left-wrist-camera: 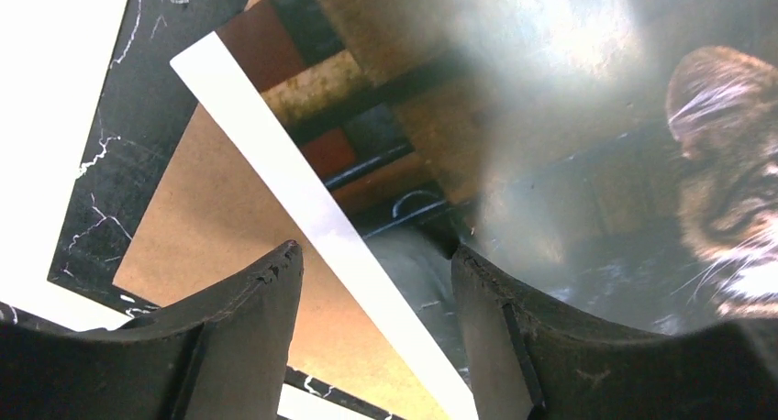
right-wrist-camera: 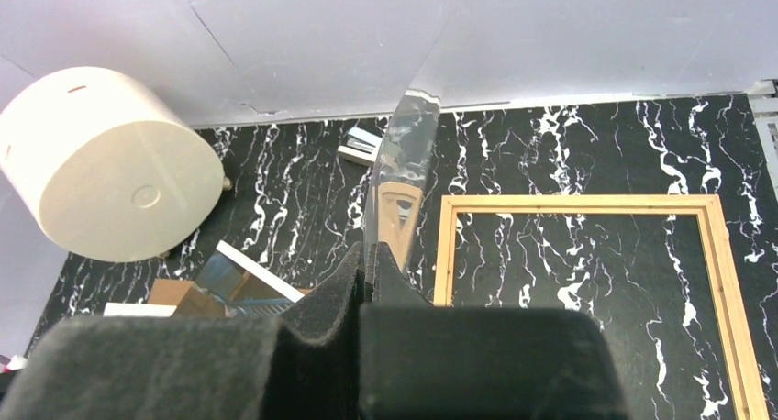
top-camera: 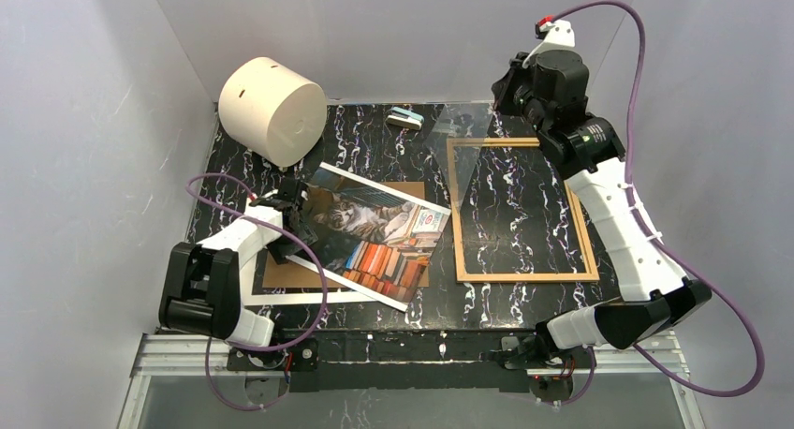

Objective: Put the photo into the frame
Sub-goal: Move the photo frame item to the center of the board, then move the photo frame to the center of the board.

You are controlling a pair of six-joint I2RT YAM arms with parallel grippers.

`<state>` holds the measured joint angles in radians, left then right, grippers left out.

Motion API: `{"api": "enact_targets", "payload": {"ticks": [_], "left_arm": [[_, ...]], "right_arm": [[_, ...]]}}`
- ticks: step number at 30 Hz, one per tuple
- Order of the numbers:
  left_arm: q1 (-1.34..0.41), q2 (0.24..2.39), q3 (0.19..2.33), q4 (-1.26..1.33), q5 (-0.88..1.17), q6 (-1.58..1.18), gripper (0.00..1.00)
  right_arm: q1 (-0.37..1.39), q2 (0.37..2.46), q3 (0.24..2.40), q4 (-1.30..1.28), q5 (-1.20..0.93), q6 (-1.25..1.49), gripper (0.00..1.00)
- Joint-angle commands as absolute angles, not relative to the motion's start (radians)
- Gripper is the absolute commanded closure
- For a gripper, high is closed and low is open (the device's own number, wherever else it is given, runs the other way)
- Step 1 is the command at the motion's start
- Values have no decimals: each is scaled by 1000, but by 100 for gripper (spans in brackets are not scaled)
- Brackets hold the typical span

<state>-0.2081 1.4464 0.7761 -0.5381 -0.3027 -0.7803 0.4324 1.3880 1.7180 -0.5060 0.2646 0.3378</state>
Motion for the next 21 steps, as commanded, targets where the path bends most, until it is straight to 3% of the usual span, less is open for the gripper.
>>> {"api": "enact_targets", "payload": {"ticks": [1,8,13,21], "left_arm": [[-199,1406,828,-589,-184,-716,40],[-253,1423,1019,-415,225,-669,28],[-493,1529,1104,-285,219,-702,20],[-755,1826,1348,-240,160,-699,22]], "right_arm": [[435,1377,1800,-442,268,365,99],[435,1395,1830,-394,355,389,99],[435,1388,1835,-354,460,381,99],[434,1261,1734,-317,602,365,99]]}}
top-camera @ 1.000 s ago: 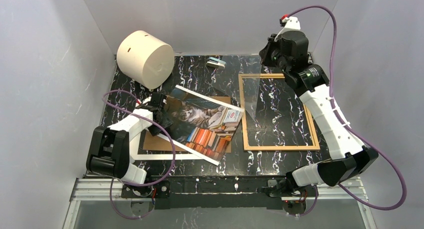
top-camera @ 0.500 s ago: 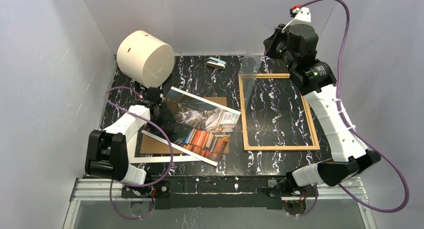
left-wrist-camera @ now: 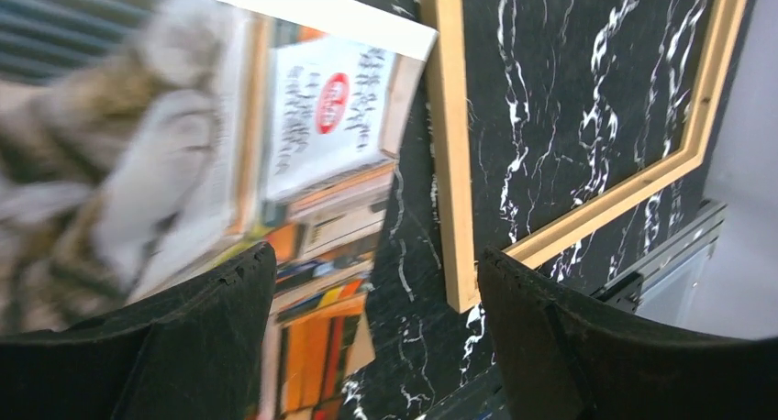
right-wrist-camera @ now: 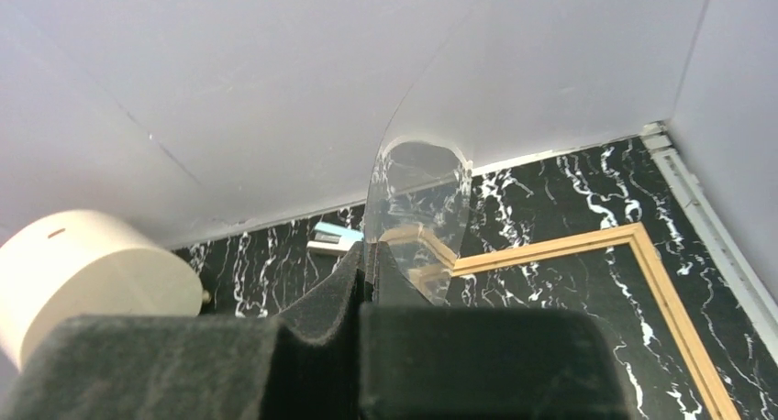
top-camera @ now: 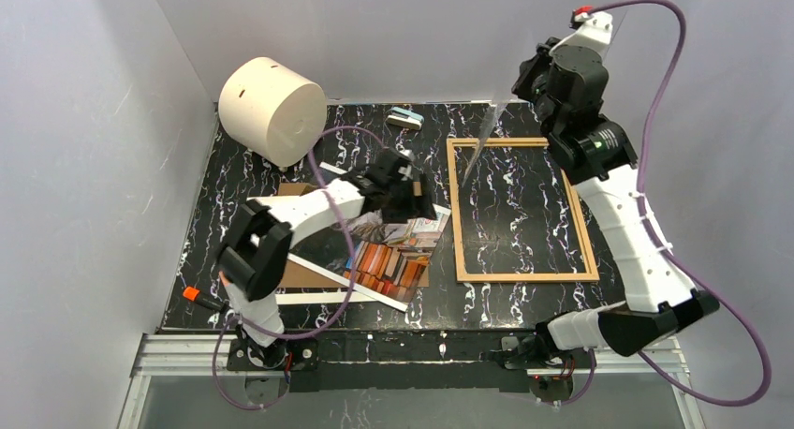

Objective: Put the photo into the frame
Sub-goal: Move the photo frame to the center of the board.

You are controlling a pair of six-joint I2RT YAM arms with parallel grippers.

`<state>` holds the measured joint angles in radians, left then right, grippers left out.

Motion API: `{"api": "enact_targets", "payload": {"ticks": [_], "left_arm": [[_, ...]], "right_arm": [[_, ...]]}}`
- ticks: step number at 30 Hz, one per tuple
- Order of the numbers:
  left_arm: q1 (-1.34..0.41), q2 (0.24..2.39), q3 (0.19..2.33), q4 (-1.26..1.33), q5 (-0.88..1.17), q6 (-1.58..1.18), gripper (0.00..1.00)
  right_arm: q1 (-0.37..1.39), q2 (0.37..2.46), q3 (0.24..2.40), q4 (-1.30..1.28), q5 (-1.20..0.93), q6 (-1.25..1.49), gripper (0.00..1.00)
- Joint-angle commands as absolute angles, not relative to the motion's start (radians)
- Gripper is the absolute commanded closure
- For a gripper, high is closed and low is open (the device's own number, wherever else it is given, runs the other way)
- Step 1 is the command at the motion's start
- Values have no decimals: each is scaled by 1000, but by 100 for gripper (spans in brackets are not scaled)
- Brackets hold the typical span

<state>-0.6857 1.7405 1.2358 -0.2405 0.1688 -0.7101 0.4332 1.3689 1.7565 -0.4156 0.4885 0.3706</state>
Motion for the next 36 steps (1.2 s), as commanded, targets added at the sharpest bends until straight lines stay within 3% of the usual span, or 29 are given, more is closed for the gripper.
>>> {"api": "enact_targets", "payload": {"ticks": [1,11,20,28,36], "left_arm": [[-772,1859,1380,-240,158,-704,24],[-853,2087,1546,-229,146,-779,36],[-892,2212,1619,-258,125,-831,48],[-913,2266,1702,-507,-138,-816,72],[-911,2180,1562,-573,-261,-787,78]], "right_arm": [[435,1240,1720,-322,610,364,99],[435,1039,1584,-384,633,352,99],[435,985,1569,-487,628,405,99],[435,980,1574,-503,621,412,99],[434,985,1575,-500,600,420,99]]}}
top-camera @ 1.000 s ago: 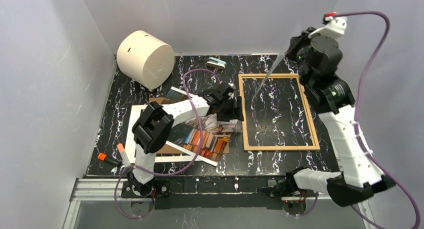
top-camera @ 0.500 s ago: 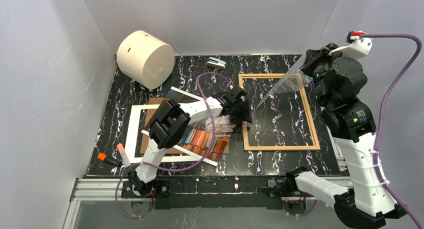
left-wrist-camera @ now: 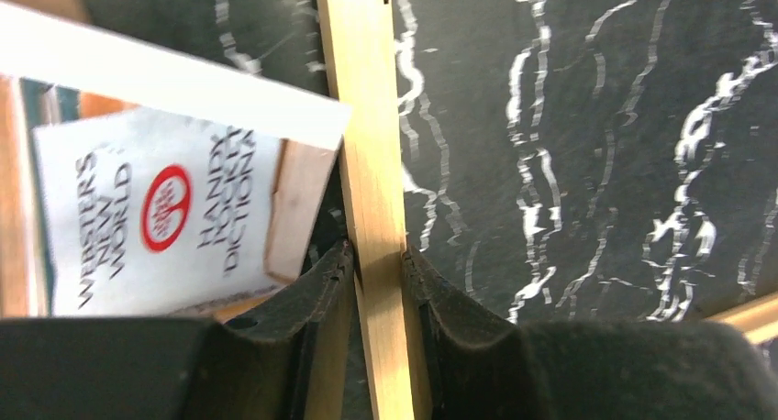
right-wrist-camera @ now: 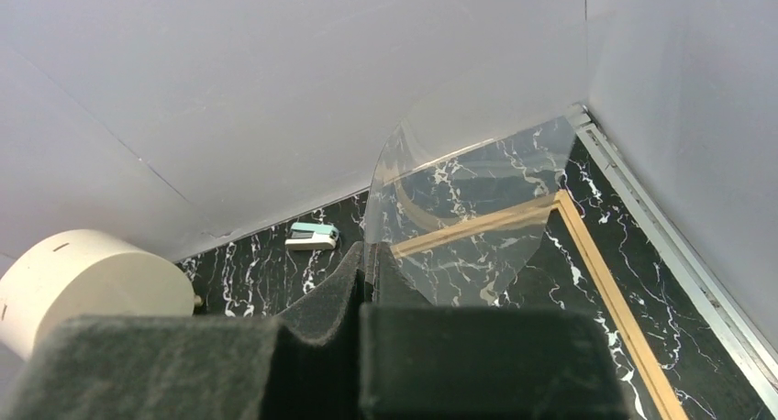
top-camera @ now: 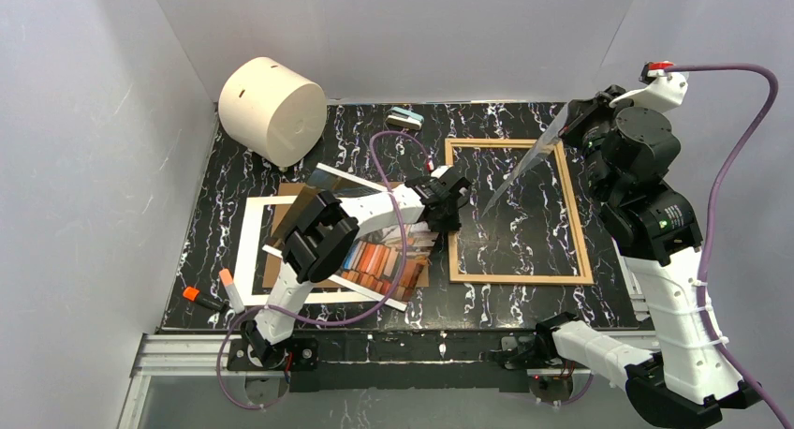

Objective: Put the photo into the frame
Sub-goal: Move the photo frame to the center of the board.

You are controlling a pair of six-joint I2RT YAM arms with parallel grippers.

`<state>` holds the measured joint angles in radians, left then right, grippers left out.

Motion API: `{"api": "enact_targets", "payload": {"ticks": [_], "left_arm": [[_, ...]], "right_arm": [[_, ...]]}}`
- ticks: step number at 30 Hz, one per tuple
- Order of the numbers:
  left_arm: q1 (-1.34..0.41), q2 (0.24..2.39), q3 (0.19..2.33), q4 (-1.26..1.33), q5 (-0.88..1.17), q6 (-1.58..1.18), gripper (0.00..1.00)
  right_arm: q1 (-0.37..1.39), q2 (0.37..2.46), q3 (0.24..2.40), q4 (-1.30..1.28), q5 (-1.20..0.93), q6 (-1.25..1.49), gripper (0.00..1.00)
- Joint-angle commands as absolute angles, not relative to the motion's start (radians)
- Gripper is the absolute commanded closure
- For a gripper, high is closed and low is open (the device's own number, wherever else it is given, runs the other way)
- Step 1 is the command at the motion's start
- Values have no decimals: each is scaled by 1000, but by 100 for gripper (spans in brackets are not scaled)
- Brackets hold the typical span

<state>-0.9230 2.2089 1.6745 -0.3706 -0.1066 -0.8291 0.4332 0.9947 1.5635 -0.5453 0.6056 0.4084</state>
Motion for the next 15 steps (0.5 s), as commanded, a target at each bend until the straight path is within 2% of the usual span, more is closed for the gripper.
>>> {"api": "enact_targets", "payload": {"ticks": [1,9,15], "left_arm": [[-906,2166,1535,-574,-261,-790,78],[-882,1996,1314,-523,-235,-803,78],[-865,1930,1324,-466,-116,-757,72]], "right_arm": [[435,985,1577,-499,597,420,99],[435,1003,1589,-474,535,432,99],[435,1023,1591,-413,437,437,99]]}}
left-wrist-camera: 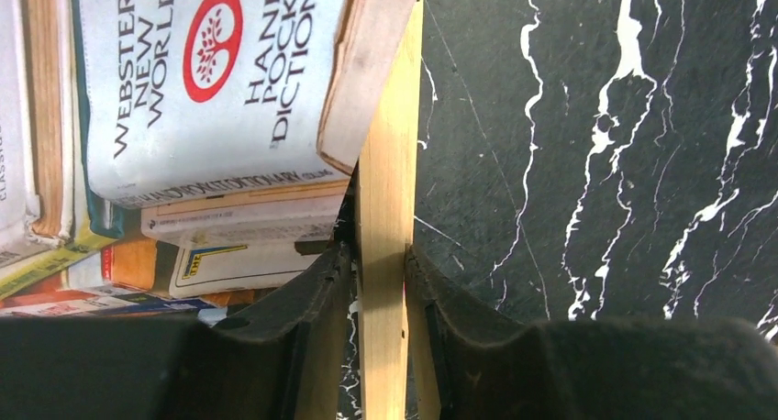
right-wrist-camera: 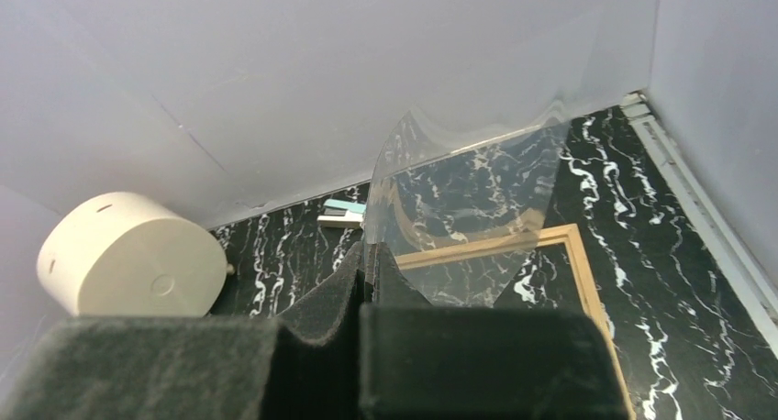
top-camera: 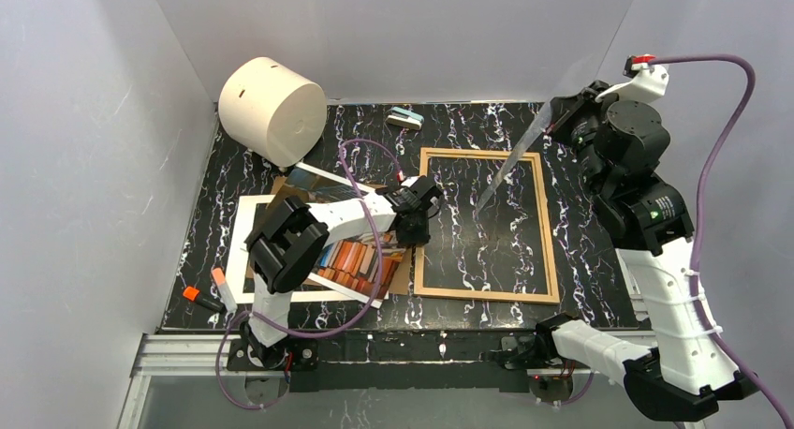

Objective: Put the photo into the frame
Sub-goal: Move the photo frame to the center of the board, then adjust the photo frame item.

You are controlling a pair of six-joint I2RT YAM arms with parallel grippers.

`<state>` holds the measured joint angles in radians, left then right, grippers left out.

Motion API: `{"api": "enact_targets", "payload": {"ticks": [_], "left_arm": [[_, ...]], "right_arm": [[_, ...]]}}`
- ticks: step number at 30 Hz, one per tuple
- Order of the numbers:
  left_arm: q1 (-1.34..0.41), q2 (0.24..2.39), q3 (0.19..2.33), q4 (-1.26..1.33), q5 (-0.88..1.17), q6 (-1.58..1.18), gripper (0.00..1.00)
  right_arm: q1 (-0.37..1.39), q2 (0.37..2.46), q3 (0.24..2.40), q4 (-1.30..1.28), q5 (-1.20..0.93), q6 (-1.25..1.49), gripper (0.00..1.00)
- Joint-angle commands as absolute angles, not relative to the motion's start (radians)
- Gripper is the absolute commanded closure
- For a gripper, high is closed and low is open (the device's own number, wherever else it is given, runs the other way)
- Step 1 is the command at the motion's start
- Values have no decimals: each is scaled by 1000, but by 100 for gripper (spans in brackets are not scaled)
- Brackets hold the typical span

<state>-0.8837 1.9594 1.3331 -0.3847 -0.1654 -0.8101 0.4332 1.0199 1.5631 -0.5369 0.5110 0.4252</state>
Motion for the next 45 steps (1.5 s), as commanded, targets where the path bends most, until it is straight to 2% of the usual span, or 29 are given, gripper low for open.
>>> {"api": "enact_targets", "payload": {"ticks": [1,8,13,14,18,21,27,34,38,45], "left_arm": [[-858,1925,1342,-463,-93,-759,69],[-762,1862,1457,-411,132,-931,47],[-647,1765,1402,-366,232,-1192,32],[-628,1730,1378,-345,241,-1251,26],[-584,1662,1257,-91,319,-1535,11],[-591,1695,1207,172,390,-1786,2],[-648,1754,1205,443,380,-2110,2],[-685,1740,1142,621,186,-2299,2],[-706,1712,1123,654,83,-2352,13],[-720,1702,1091,739,-51,-2429,43]], "right_arm": [[435,1026,1590,-399,423,437,99],[434,1053,1595,-285,366,472,99],[434,1090,1635,-226,325,516,99],[435,1098,1643,-218,316,526,99],[434,1117,1666,-199,281,586,99],[434,1124,1667,-188,247,649,99],[435,1124,1650,-167,207,748,99],[434,1106,1632,-175,183,800,99],[434,1089,1608,-185,179,823,99],[436,1078,1602,-202,179,834,99]]}}
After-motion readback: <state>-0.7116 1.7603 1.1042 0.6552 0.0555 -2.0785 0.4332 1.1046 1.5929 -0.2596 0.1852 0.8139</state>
